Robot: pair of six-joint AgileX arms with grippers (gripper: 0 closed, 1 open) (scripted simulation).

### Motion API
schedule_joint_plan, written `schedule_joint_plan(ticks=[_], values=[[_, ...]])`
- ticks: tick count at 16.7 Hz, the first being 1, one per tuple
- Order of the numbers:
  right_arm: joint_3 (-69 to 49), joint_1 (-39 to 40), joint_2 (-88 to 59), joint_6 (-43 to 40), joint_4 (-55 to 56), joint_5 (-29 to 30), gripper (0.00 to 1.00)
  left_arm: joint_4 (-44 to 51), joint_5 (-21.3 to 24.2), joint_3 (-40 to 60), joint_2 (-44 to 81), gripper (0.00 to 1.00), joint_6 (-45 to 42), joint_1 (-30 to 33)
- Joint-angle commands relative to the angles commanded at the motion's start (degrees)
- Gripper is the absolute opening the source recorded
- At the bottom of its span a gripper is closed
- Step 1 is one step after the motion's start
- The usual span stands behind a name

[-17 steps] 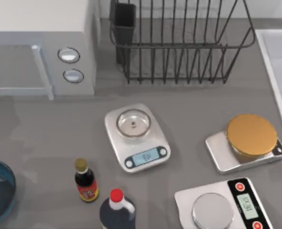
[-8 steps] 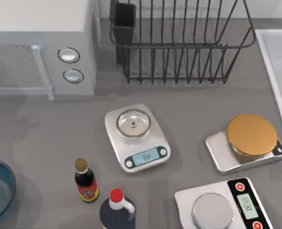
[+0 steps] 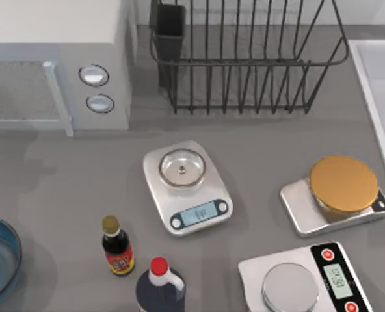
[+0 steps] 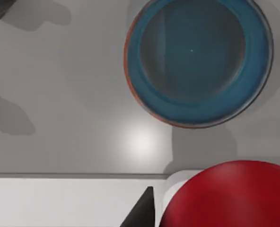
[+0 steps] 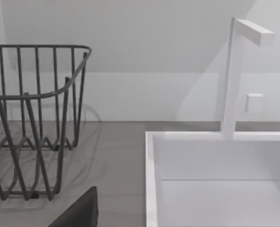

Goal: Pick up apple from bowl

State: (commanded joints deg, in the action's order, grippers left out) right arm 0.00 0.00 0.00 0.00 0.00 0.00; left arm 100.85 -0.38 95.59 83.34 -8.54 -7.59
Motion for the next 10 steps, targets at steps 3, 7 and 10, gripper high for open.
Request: schedule_joint_plan(ticks=[3, 7, 10], values=[[0.0, 0.0, 0.0, 0.0, 0.0, 0.0, 1.0, -1.1, 0.0, 0.9, 2.7, 0.0, 3.8, 3.8], [0.0, 0.0, 0.0, 0.0, 0.0, 0.0, 1.0, -5.3, 0.1, 2.7, 9.7, 0.0, 16.5, 16.6], [0.0, 0.0, 0.0, 0.0, 0.0, 0.0, 1.0, -9.9, 0.2, 3.8, 15.9, 0.0, 29.3, 29.6]])
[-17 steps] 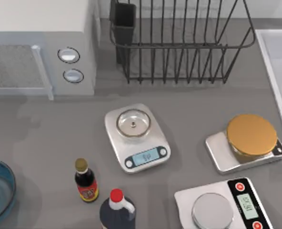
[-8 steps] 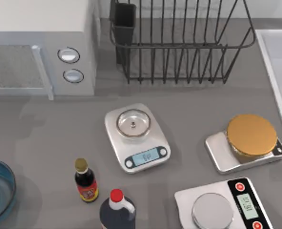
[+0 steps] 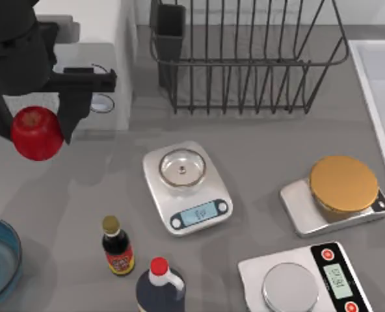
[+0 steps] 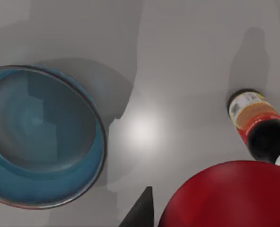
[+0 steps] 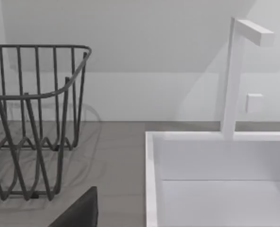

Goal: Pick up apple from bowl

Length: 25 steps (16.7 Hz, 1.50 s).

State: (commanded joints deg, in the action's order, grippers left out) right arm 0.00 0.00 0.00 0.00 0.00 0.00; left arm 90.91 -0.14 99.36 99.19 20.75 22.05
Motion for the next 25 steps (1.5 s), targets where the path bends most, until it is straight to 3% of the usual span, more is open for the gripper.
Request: schedule_joint_plan(ticks=[4, 7, 15, 21, 25], values=[[0.0, 0.0, 0.0, 0.0, 0.0, 0.0, 1.0, -6.4, 0.1, 0.6, 6.9, 0.0, 15.2, 15.3], [0.0, 0.0, 0.0, 0.0, 0.0, 0.0, 1.0, -9.8, 0.2, 0.4, 9.7, 0.0, 21.1, 21.2], [0.0, 0.0, 0.0, 0.0, 0.0, 0.0, 1.0, -12.5, -0.9, 0.6, 9.8, 0.0, 22.1, 22.1], [0.0, 0.0, 0.0, 0.0, 0.0, 0.0, 1.0, -28.6, -4.6, -3.5, 10.9, 0.0, 23.0, 22.4], [0.0, 0.0, 0.0, 0.0, 0.0, 0.0, 1.0, -35.5, -2.7, -13.8, 12.4, 0.0, 22.3, 22.1]])
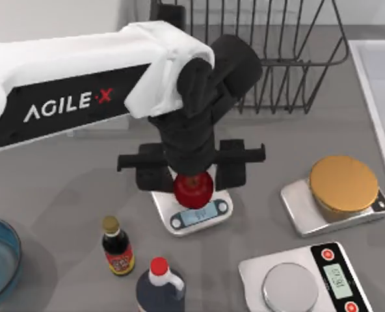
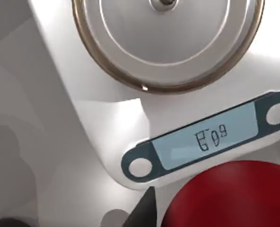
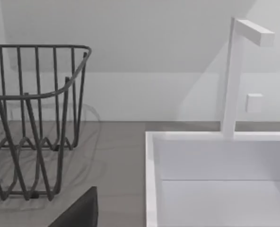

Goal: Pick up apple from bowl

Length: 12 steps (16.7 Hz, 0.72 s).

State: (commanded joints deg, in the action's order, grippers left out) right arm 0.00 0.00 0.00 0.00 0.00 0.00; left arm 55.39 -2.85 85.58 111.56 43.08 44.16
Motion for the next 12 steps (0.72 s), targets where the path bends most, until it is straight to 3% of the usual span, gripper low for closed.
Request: schedule_joint_plan(ticks=[3, 8, 12], values=[[0.0, 0.0, 0.0, 0.0, 0.0, 0.0, 1.0, 0.4, 2.4, -5.6, 0.9, 0.0, -0.6, -0.2], [0.0, 0.0, 0.0, 0.0, 0.0, 0.0, 1.0, 1.0, 2.9, -6.6, 1.0, 0.0, -0.7, -0.3], [0.0, 0.0, 0.0, 0.0, 0.0, 0.0, 1.0, 1.0, 2.9, -6.6, 1.0, 0.3, -0.7, -0.3]])
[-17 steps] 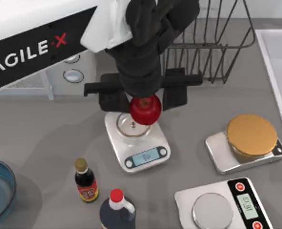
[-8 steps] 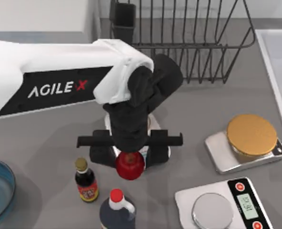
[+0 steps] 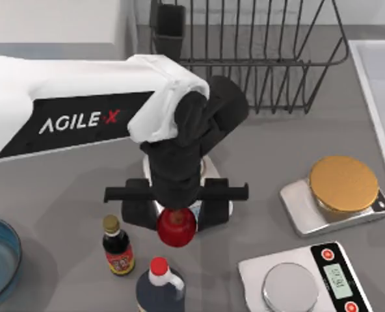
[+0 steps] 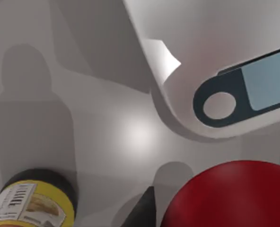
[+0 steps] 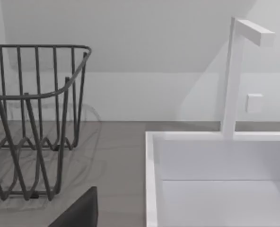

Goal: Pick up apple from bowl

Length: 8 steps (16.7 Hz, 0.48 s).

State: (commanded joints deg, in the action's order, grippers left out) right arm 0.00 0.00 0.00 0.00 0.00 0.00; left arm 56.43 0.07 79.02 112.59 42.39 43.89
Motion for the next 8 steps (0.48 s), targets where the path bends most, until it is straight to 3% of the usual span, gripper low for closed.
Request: schedule_joint_plan(ticks=[8], values=[[0.0, 0.0, 0.0, 0.0, 0.0, 0.0, 1.0, 0.0, 0.0, 0.0, 0.0, 0.9, 0.0, 0.0]])
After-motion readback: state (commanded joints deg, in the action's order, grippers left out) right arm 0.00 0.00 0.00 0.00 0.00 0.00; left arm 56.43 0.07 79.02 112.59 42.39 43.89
